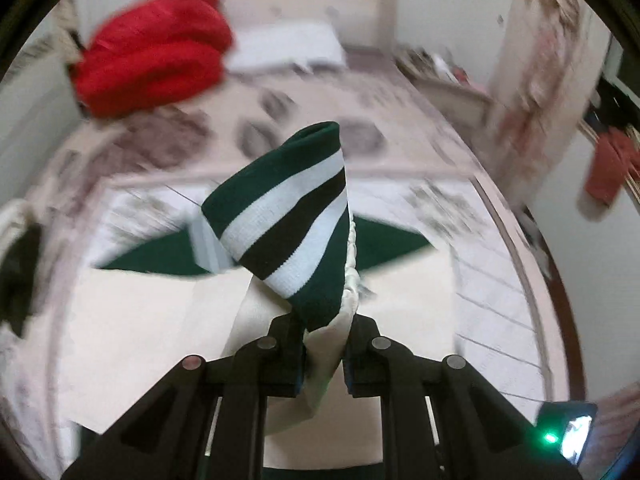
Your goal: Fold large clothes
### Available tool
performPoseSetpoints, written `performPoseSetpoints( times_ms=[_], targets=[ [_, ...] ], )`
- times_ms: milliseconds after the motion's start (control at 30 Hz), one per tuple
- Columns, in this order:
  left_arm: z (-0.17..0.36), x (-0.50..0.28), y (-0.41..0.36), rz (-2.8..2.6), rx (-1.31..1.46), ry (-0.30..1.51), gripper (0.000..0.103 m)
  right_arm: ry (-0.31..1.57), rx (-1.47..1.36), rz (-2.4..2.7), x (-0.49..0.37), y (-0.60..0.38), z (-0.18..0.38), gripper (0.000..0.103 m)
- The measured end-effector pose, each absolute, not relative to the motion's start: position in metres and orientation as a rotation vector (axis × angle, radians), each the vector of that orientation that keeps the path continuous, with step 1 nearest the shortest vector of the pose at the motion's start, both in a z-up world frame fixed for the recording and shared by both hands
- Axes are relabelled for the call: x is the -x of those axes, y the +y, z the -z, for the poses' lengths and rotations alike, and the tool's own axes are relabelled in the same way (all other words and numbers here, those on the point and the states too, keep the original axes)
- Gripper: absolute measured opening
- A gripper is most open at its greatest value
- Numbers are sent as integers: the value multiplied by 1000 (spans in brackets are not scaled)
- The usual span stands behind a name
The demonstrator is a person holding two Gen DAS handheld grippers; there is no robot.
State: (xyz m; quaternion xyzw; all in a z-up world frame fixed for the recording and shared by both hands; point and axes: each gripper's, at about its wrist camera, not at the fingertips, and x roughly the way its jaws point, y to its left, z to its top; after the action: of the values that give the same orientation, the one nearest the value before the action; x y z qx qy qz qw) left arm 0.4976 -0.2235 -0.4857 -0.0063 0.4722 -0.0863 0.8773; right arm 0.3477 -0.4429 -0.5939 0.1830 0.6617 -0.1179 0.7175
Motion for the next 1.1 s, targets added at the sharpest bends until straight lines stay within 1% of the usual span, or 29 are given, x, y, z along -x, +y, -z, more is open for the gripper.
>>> performPoseSetpoints(
  times_ms=[133,233,267,333,367,400,467,533,633,733,833,900,933,1000,1033,1067,1100],
  targets=[
    [538,-501,-271,229,-28,1107,11,1466,-482,338,-322,-503,601,97],
    [560,-502,-285,201,-119,1167,15,1476,-520,347,-310,-530,604,97],
    [562,-501,-285,202,-127,1181,16,1476,-536,338,-308,-537,603,97],
    [562,-494,-282,213,-98,1176,25,1472,-552,328,-304,-545,600,97],
    [556,-488,-276,240,-53,1155,40,1463,-561,317,-302,-549,597,97],
    [550,-483,-270,264,-14,1140,68,1452,-576,303,-300,-554,592,97],
    [537,-476,-258,264,62,1099,98,1434,-607,279,-296,-561,585,97],
    [518,-473,-235,258,164,1034,99,1429,-647,249,-294,-568,582,97],
    [502,-471,-185,153,242,988,99,1426,-690,204,-294,-569,583,97],
    [506,-468,-140,32,234,1016,100,1462,-679,187,-296,-561,598,97],
    [528,-455,-98,-93,172,1094,100,1536,-676,173,-291,-561,629,96],
    [544,-438,-78,-157,124,1151,100,1567,-694,155,-280,-560,645,91],
    [552,-425,-66,-189,99,1182,100,1549,-669,156,-277,-559,643,86],
    [565,-400,-50,-228,67,1230,100,1557,-585,160,-272,-553,639,65],
    [573,-385,-41,-249,61,1260,100,1564,-535,177,-269,-551,636,40],
    [580,-369,-32,-262,65,1290,100,1557,-539,175,-265,-551,635,22],
    [583,-358,-25,-271,67,1307,100,1551,-601,156,-259,-552,637,12]
  ],
)
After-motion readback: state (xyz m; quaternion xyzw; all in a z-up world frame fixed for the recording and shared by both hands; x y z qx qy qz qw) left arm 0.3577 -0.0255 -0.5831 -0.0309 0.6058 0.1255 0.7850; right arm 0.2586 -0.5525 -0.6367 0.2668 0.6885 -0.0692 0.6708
